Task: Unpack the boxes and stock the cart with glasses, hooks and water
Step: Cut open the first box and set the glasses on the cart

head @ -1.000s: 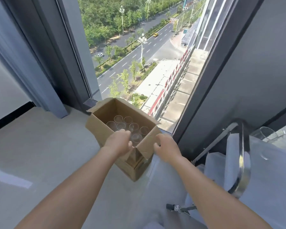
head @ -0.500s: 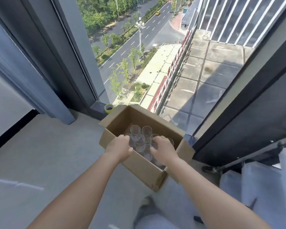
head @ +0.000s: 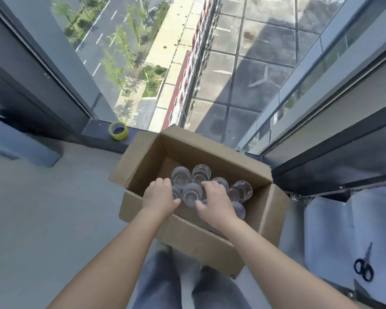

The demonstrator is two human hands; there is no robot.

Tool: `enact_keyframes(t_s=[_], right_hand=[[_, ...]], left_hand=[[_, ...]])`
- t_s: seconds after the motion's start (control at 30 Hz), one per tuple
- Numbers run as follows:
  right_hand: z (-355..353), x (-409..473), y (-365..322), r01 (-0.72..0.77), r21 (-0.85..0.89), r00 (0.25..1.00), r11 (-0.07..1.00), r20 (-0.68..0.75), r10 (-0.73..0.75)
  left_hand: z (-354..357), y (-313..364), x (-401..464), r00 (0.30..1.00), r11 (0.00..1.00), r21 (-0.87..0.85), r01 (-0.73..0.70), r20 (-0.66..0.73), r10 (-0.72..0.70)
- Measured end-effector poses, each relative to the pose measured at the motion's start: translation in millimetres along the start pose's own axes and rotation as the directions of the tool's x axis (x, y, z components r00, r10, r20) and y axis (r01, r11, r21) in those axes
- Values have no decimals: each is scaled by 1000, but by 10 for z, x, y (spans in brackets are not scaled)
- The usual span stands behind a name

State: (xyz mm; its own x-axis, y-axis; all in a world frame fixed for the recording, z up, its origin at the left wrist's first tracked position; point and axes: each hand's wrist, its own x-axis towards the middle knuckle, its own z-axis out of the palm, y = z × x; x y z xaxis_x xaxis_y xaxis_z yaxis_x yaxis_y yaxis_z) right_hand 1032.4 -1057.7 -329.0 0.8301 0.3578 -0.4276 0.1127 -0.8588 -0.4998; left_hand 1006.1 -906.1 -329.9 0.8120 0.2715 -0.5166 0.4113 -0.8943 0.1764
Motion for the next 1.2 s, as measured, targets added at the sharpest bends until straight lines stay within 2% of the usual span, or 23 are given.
enact_keyframes(t_s=[0.23, 0.43, 0.63, 0.93, 1.07, 1.2], right_hand=[[414, 638, -68, -96, 35, 995, 995, -6, 96], [645, 850, -1, -123, -13, 992, 992, -18, 122], [730, 991, -18, -112, -63, 994, 992, 12, 113], [841, 1237, -95, -102, -188, 987, 977, 105, 124], [872, 1304, -81, -85, -209, 989, 974, 102, 108], [926, 1317, -69, -79, -236, 988, 969, 109, 107]], left_hand=[[414, -243, 589, 983, 998, 69, -12, 183, -1], [720, -272, 855, 957, 984, 158, -82, 287, 34], [718, -328, 978, 951, 963, 204, -178, 285, 116], [725, -386, 1038, 915, 972, 180, -151, 397, 69], [803, -335, 1047, 925, 966, 226, -128, 379, 34], [800, -341, 1074, 926, 975, 163, -150, 368, 81]])
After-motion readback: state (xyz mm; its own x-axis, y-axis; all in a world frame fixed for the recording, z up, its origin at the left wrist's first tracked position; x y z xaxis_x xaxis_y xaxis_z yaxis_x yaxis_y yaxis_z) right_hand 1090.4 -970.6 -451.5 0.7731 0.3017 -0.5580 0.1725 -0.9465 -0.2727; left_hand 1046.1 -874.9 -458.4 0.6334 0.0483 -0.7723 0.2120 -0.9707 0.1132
